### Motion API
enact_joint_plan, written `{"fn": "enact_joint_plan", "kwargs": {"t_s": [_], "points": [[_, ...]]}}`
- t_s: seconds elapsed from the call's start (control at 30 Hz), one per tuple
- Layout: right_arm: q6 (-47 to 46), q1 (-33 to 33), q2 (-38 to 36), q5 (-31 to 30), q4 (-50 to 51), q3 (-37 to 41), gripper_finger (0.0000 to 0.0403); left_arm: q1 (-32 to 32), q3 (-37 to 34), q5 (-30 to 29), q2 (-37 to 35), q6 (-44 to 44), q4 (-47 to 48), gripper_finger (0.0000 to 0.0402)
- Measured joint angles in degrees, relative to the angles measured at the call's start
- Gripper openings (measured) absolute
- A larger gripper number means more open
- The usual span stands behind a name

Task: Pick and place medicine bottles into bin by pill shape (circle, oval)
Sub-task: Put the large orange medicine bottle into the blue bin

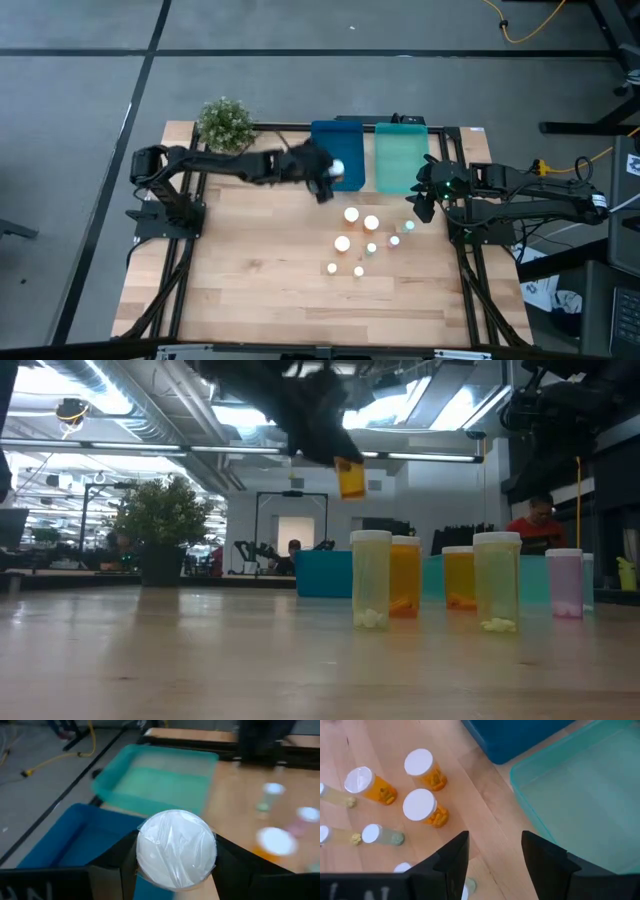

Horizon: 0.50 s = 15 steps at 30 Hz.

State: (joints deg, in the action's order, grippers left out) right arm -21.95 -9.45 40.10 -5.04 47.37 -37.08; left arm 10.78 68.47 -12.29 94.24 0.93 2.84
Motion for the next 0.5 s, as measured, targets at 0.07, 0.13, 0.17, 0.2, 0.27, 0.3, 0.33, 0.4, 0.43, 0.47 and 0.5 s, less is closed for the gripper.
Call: {"fn": "enact_joint_plan", "kwargs": {"t_s": [0.07, 0.13, 0.17, 0.2, 0.27, 0.3, 0.33, 0.4, 0.43, 0.47, 0.5], "points": [[0.11, 0.01, 0.02, 0.0, 0.01, 0.0, 0.0183, 3.87, 0.15, 2.87, 0.92, 0.19, -0.62, 0.0181], [0.12, 0.02, 0.02, 0.0, 0.02, 0.0, 0.0183, 7.18, 0.11, 5.9, 2.2, 0.43, -0.73, 0.0181], [0.12, 0.0, 0.02, 0.0, -0.02, 0.0, 0.0183, 8.5, 0.12, 7.19, 3.25, 0.52, -2.15, 0.0181], [0.13, 0.02, 0.02, 0.0, -0.02, 0.0, 0.0183, 9.67, 0.12, 8.5, 4.32, 1.05, -2.94, 0.0181], [0.09, 0.01, 0.0, -0.02, -0.06, 0.0, 0.0183, 11.39, 0.23, 10.58, 6.61, 1.75, -3.94, 0.0181], [0.08, 0.0, 0.02, -0.02, -0.04, 0.0, 0.0183, 11.99, 0.74, 10.8, 8.0, 1.67, -3.91, 0.0181], [0.09, 0.02, 0.02, 0.0, -0.05, 0.0, 0.0183, 12.6, 1.27, 10.8, 9.12, 1.46, -3.61, 0.0181], [0.11, 0.02, 0.0, 0.0, -0.07, 0.0, 0.0183, 13.69, 3.03, 11.02, 11.58, 1.22, -3.56, 0.0181], [0.11, 0.0, 0.02, -0.06, -0.07, 0.0, 0.0183, 14.22, 4.03, 11.53, 12.68, 1.05, -3.74, 0.0181], [0.11, 0.02, 0.0, -0.09, -0.07, 0.0, 0.0183, 14.73, 4.97, 12.09, 13.79, 1.05, -3.33, 0.0181], [0.11, 0.0, 0.0, -0.12, -0.09, 0.0, 0.0183, 15.21, 6.18, 12.45, 15.08, 1.03, -3.3, 0.0181]]}}
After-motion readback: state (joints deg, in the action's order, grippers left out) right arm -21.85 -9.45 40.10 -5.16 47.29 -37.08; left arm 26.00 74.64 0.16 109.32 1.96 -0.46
